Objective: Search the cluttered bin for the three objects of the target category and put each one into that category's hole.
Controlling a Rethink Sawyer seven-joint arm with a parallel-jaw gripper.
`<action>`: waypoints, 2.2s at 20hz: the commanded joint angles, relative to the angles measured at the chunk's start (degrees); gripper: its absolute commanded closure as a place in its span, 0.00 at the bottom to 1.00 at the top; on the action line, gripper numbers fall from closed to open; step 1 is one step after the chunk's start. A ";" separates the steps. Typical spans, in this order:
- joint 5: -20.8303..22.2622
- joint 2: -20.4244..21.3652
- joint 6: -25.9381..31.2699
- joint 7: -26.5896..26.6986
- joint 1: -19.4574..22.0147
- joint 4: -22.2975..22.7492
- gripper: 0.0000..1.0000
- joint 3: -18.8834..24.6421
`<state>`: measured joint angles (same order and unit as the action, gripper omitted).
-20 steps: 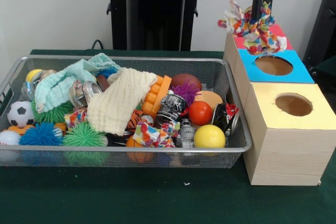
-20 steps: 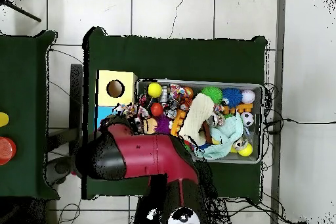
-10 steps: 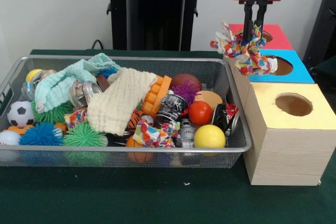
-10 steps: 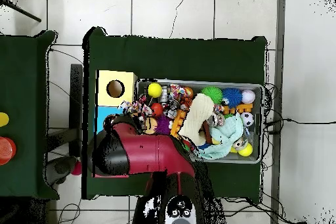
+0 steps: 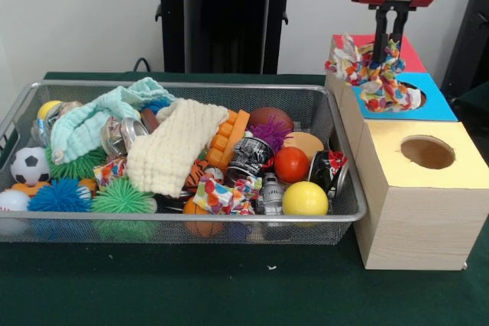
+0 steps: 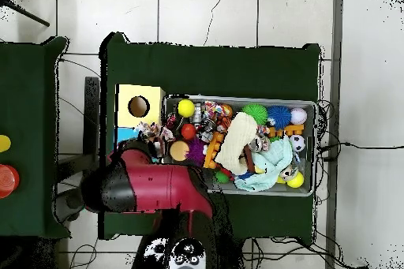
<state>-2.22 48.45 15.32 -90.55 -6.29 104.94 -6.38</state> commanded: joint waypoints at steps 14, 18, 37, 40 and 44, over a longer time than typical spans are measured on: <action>-8.73 -10.01 -6.48 -15.09 -4.46 -6.30 1.00 -4.10; -9.48 -10.22 -7.96 -14.76 -4.05 -5.71 1.00 -3.25; -13.97 -10.57 1.22 -14.57 -11.10 -10.99 1.00 -10.46; -14.46 -10.61 1.86 -14.53 -11.68 -11.15 1.00 -11.08; -15.23 -10.88 3.13 -14.27 -12.11 -12.35 1.00 -11.53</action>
<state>-14.63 39.75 10.50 -90.55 -18.61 95.47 -17.50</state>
